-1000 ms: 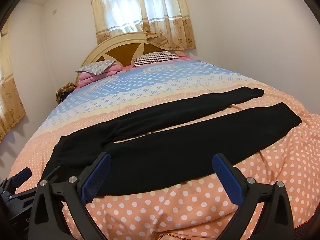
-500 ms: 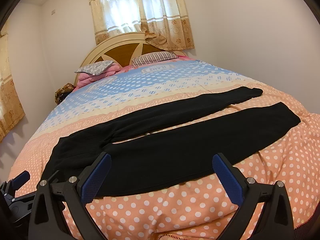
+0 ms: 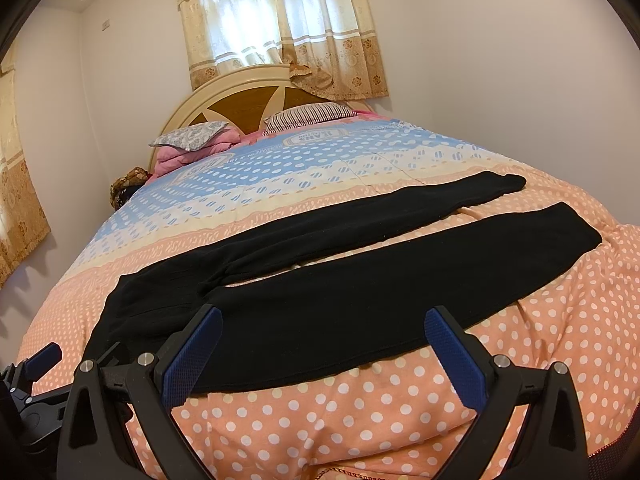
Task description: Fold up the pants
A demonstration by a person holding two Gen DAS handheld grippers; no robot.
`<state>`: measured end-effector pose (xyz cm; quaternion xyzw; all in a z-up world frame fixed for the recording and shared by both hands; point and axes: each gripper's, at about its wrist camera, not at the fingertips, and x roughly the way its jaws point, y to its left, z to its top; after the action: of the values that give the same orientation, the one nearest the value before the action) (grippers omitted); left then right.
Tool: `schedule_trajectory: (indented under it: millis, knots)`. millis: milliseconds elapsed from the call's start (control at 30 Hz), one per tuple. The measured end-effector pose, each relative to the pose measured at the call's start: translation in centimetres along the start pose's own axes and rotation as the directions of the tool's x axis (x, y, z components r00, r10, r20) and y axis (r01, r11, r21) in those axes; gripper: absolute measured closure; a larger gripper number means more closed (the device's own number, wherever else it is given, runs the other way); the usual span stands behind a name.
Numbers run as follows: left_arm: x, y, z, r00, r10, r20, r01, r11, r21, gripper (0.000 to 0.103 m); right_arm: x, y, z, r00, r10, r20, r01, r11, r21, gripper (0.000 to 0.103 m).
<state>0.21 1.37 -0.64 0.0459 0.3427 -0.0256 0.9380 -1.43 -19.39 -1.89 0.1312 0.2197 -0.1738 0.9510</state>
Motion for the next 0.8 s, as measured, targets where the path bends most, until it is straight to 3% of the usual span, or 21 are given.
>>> schedule_trajectory:
  millis: [800]
  knots:
    - [0.03, -0.17, -0.07, 1.000, 0.007, 0.000, -0.007, 1.000, 0.006, 0.000, 0.08, -0.02, -0.21, 1.000, 0.001, -0.003, -0.001, 1.000, 0.002, 0.001]
